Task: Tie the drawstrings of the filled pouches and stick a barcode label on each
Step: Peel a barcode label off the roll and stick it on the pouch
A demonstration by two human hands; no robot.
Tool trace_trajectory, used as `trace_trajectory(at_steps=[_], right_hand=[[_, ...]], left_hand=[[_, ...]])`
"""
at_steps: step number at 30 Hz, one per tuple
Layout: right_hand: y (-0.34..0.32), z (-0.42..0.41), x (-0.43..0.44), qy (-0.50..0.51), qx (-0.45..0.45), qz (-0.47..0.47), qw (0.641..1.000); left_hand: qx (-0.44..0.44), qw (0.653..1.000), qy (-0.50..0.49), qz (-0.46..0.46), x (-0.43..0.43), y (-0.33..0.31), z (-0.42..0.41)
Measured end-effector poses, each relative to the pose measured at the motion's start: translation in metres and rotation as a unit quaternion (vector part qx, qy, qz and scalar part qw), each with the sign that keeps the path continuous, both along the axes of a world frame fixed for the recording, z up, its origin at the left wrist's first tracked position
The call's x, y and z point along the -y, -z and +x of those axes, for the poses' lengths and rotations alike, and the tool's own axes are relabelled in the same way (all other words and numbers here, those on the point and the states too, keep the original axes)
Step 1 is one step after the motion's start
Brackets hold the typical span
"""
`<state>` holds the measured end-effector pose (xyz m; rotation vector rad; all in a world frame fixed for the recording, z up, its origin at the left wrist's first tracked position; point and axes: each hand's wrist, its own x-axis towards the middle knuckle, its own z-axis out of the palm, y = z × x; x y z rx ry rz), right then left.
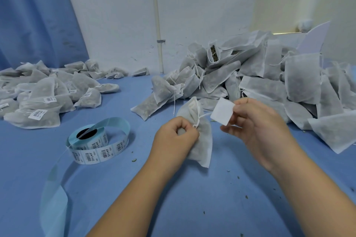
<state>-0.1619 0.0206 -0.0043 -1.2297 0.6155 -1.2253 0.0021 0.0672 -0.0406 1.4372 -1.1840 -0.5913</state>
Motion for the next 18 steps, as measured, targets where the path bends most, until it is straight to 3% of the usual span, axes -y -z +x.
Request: trace_trajectory(at_steps=[4, 6, 14, 18], right_hand=[[0.004, 0.004, -0.004, 0.153, -0.123, -0.114, 0.974], [0.008, 0.010, -0.008, 0.184, -0.169, -0.162, 0.955], [0.016, 0.016, -0.015, 0.265, -0.223, -0.274, 0.897], [0.017, 0.019, -0.018, 0.300, -0.250, -0.323, 0.862]], left_hand=[[-0.018, 1.000, -0.012, 0.019, 0.001, 0.000, -0.002], [-0.027, 0.999, -0.018, 0.022, 0.001, -0.001, -0.002], [-0.168, 0.986, -0.001, 0.018, 0.004, -0.002, 0.002], [-0.184, 0.982, 0.014, 0.031, 0.002, -0.002, 0.003]])
